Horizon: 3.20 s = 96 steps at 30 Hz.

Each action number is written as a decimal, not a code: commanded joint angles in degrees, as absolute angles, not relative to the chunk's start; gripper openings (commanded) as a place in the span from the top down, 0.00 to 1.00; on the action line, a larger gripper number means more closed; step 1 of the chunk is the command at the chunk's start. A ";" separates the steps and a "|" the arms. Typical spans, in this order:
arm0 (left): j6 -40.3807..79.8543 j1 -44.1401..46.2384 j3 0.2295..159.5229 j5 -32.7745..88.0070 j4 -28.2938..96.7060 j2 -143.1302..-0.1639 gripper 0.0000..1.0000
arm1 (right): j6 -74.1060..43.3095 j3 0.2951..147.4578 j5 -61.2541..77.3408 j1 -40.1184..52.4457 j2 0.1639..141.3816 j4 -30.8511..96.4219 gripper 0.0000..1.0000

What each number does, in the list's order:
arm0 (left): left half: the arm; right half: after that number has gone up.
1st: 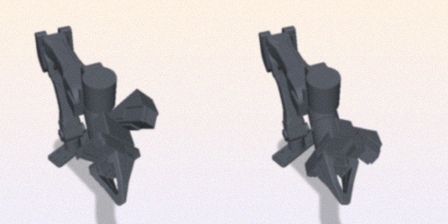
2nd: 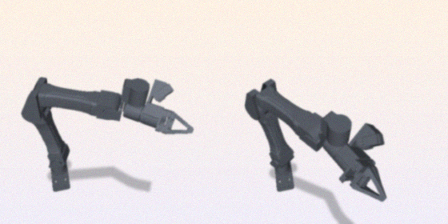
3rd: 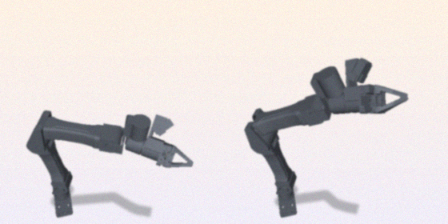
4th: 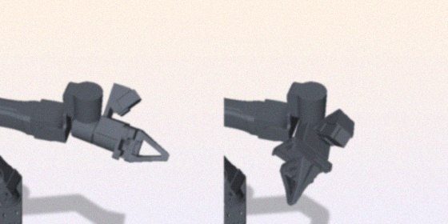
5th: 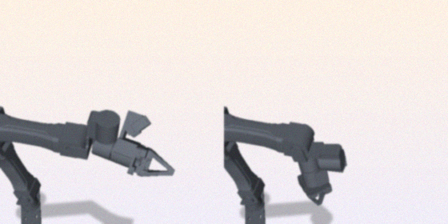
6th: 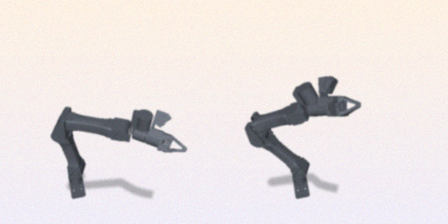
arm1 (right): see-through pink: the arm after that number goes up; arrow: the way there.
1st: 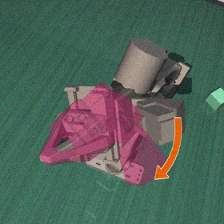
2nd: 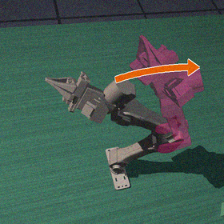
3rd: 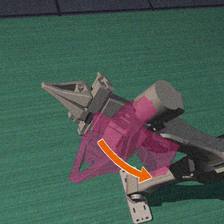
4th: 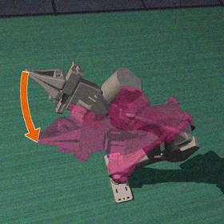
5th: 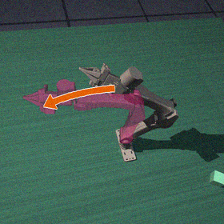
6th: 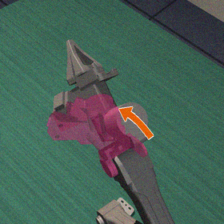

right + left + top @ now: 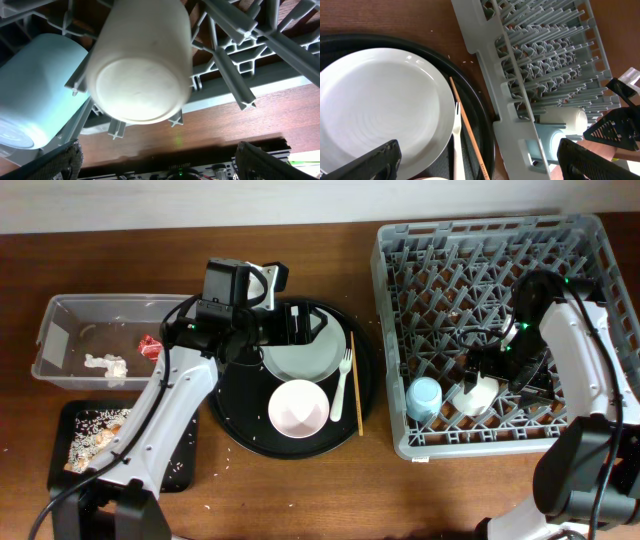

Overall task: Sort waste into correct bins and load items into the dishwasher rack
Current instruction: 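Place the white cup upside down in the rack with the right gripper, then grasp the wooden chopstick on the round tray with the right gripper, then insert the chopstick upright into the rack and release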

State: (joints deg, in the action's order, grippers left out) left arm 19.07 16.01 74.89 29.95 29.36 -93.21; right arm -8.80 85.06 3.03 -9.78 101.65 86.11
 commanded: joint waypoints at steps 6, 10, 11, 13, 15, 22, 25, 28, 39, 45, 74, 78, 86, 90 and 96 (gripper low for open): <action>18.41 15.99 75.05 29.95 29.21 -92.88 0.01 | -4.67 110.61 14.39 -7.62 101.54 96.53 0.04; 18.41 15.99 75.05 29.95 29.23 -92.88 0.01 | -4.78 113.06 15.05 6.57 100.66 96.29 0.04; 20.58 15.99 75.05 32.62 29.34 -92.88 0.01 | -4.95 113.06 15.03 10.66 100.66 95.44 0.04; 21.30 14.87 75.07 39.42 26.59 -92.77 0.01 | -5.13 113.06 15.03 18.48 100.66 95.24 0.04; 21.41 8.34 75.16 42.09 25.28 -91.59 0.01 | -6.46 113.03 14.74 23.66 100.66 95.11 0.04; 21.41 -18.41 75.16 35.97 33.17 -80.55 0.01 | -11.49 105.45 13.47 30.46 100.71 79.81 0.05; 21.41 -18.44 75.16 35.97 34.41 -80.64 0.01 | -12.03 97.14 12.69 32.03 100.73 70.57 0.16; 21.41 -18.44 75.16 35.99 34.44 -80.64 0.01 | -16.86 88.64 2.26 36.29 100.73 60.20 0.18; 21.41 -18.44 75.16 35.99 34.41 -80.64 0.01 | -26.02 82.63 -12.29 39.27 100.77 54.24 0.50; 21.41 -18.44 75.16 35.97 34.44 -80.64 0.01 | -26.06 75.29 -15.99 39.24 100.88 46.81 0.58; 21.41 -18.44 75.16 35.99 34.63 -80.64 0.01 | -32.10 71.02 -16.25 35.83 110.43 38.89 0.69; 21.41 -18.44 75.16 35.99 34.63 -80.64 0.01 | -32.27 71.02 -15.66 35.81 112.12 38.30 0.69; 21.41 -18.44 75.16 35.99 34.63 -80.64 0.01 | -32.25 71.11 -15.64 35.81 113.73 37.67 0.96; 21.41 -18.44 75.16 35.97 34.63 -80.64 0.01 | -31.79 78.94 -15.66 35.83 111.72 44.38 0.96; 21.41 -18.44 75.16 35.99 34.63 -80.64 0.01 | -25.80 91.53 -15.94 34.94 105.16 56.29 0.96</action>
